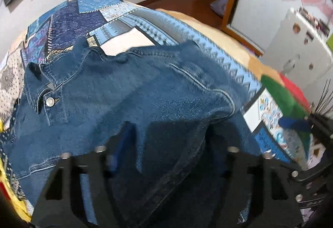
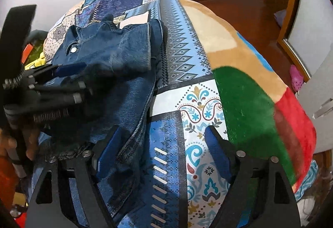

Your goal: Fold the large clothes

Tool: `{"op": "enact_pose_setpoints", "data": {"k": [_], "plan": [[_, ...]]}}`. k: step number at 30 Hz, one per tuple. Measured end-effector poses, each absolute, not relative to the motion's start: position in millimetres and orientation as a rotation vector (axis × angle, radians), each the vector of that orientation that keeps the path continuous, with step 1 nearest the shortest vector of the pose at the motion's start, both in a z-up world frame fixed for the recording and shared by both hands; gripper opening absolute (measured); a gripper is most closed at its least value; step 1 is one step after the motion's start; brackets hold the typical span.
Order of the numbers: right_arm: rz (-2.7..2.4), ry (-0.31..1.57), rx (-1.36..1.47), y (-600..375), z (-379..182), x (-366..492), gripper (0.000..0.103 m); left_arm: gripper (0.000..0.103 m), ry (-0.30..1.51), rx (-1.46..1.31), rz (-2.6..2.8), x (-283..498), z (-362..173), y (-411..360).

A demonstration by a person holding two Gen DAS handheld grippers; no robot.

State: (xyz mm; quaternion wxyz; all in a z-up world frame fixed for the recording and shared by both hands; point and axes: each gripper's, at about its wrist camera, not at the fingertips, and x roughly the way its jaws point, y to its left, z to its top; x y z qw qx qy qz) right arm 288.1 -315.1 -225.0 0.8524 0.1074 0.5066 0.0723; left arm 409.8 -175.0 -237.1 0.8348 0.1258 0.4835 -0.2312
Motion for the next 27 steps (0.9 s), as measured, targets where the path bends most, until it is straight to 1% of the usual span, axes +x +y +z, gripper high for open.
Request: {"op": "enact_pose_setpoints", "data": {"k": [2,4,5,8,13,18,23,27], "plan": [[0.147,1.067,0.204,-314.8,-224.5,287.3,0.083,0.024,1.020,0.224,-0.487,413.4,-231.4,-165.5],[0.147,1.075,0.188,-313.6,-224.8,287.7,0.083,0.015,1.008,0.174,-0.475,416.0,-222.4,-152.4],[0.144,1.079,0.177,-312.5,-224.4,287.5,0.083,0.013,0.999,0.149,-0.469,416.8,-217.4,-145.8],[0.135,1.080,0.142,-308.5,-223.7,288.6,0.083,0.011,0.942,0.083,-0.430,416.9,-193.3,-116.0],[0.116,1.093,0.115,-303.3,-220.7,289.2,0.083,0.011,0.819,0.005,-0.345,416.3,-145.6,-55.5],[0.128,1.027,0.094,-294.6,-190.5,295.1,0.083,0.011,0.731,-0.046,-0.287,407.2,-115.5,-3.7],[0.160,0.962,0.089,-272.7,-166.7,306.7,0.084,0.011,0.689,-0.137,-0.250,396.5,-110.7,43.2],[0.211,1.023,0.073,-246.3,-184.8,317.5,0.084,0.011,0.706,-0.173,-0.234,392.4,-123.2,70.4]]}}
